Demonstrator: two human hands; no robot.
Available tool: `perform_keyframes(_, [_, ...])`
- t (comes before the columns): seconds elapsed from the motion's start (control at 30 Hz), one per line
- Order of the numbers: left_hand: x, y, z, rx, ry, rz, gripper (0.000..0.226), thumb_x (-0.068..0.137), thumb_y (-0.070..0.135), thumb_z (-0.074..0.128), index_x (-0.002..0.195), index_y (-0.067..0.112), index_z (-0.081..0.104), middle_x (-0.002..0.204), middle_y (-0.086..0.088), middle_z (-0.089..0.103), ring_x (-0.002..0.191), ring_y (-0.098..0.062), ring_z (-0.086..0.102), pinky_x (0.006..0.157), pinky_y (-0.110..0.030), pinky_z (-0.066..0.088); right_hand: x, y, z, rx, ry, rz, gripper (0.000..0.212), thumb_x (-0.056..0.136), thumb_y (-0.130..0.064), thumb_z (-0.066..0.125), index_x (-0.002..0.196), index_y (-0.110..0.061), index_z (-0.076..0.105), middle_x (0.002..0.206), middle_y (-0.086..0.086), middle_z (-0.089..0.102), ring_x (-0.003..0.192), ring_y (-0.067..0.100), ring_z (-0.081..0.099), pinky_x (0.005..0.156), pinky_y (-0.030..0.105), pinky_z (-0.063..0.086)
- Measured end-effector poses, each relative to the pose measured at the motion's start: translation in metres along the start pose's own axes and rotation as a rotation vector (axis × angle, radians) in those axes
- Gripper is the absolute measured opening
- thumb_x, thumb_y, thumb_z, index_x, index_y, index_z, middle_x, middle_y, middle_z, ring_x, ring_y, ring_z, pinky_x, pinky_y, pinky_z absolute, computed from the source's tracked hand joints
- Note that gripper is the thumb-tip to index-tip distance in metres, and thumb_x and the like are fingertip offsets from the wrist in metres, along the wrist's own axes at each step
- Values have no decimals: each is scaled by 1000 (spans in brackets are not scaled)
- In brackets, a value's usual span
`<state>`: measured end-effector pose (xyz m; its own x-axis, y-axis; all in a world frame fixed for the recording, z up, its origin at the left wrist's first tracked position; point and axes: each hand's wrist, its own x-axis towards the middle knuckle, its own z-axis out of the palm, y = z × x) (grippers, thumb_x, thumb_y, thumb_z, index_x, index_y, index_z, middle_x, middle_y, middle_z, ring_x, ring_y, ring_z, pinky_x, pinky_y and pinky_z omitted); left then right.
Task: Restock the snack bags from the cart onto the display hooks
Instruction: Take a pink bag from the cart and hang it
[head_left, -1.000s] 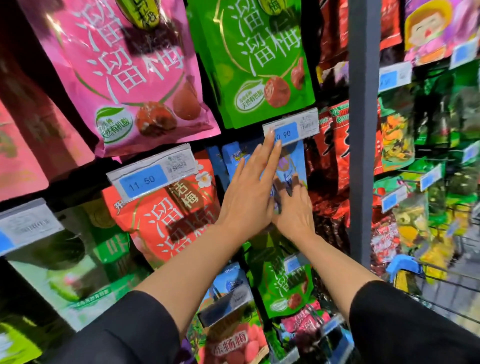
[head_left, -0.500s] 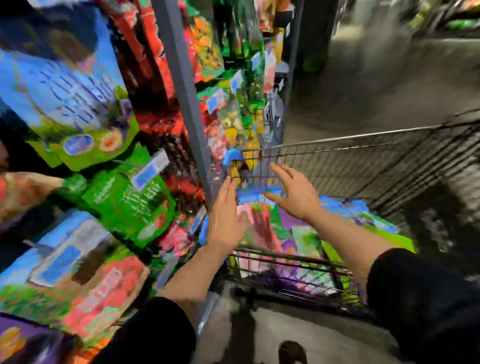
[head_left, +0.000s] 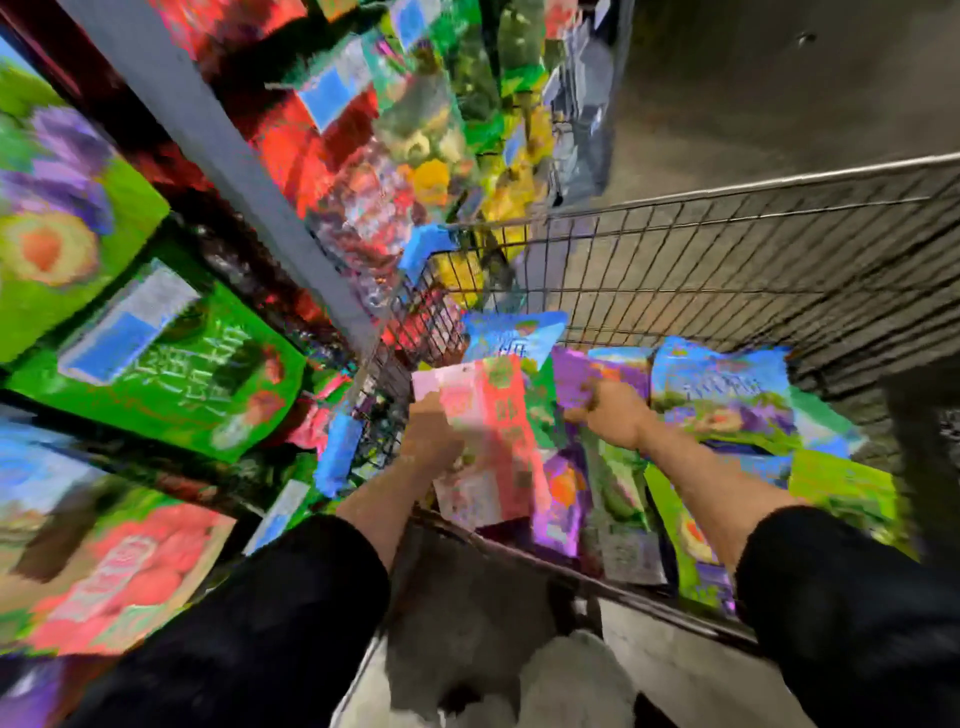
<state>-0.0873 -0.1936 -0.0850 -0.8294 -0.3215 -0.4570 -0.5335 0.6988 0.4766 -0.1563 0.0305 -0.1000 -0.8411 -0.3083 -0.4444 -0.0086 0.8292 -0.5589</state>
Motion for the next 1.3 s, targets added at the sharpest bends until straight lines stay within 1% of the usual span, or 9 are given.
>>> perform_keyframes(0.2, [20,-1,7,-62,7,-242,51,75,11,71,118,-9,52,117,-25,57,112,-35,56,93,-41,46,44,-19,60,350,-140,-23,35,83,-19,73,114,-10,60,100,4,64,94,18,58,76,30,41])
perform_keyframes(0.37, [32,-30,28,-165,-20,-304,40,64,33,67,94,8,62,96,-17,65,100,-38,63,73,-33,51,76,-2,126,547,11,96,69,53,-57,72,107,-16,60,97,7,69,90,25,66,79,40,53])
perform_keyframes(0.47, [31,-25,30,-185,18,-349,62,82,25,71,135,7,44,127,-16,55,117,-36,54,92,-39,48,66,-23,114,568,44,174,49,72,-47,72,100,-8,62,92,10,68,87,28,65,74,37,50])
perform_keyframes(0.57, [31,-23,33,-228,42,-371,61,80,17,73,132,8,42,120,-13,57,110,-32,56,84,-36,48,63,-30,110,559,106,200,23,96,-20,54,104,1,52,98,16,59,94,33,57,71,36,34])
perform_keyframes(0.7, [29,-25,37,-253,73,-340,62,80,23,75,130,8,42,120,-14,57,112,-32,55,93,-46,49,54,-30,100,661,182,124,14,97,-10,47,108,-2,51,90,7,56,84,25,53,71,35,36])
perform_keyframes(0.93, [30,-9,39,-479,114,-191,35,77,29,79,100,12,58,84,6,66,75,-10,62,65,-23,48,57,-9,68,895,211,185,12,90,-12,53,84,-20,48,74,-4,50,76,20,51,69,33,40])
perform_keyframes(1.03, [27,4,38,-715,-2,-146,18,78,18,75,78,8,61,56,6,64,53,-5,60,52,-20,49,61,0,59,1050,189,236,9,91,-10,53,85,-16,53,71,3,52,57,14,51,51,26,41])
perform_keyframes(1.13, [29,14,38,-911,-182,-95,47,58,19,89,92,4,61,70,-3,68,62,-14,65,60,-26,54,59,5,49,1148,188,260,24,92,-2,51,74,-16,45,61,0,44,42,7,42,39,19,33])
perform_keyframes(1.3, [31,52,61,-828,-245,-26,50,64,5,84,108,-5,61,94,-16,69,82,-26,66,76,-39,57,58,37,32,1099,325,320,13,91,-22,56,79,-24,52,74,6,54,68,22,48,64,38,41])
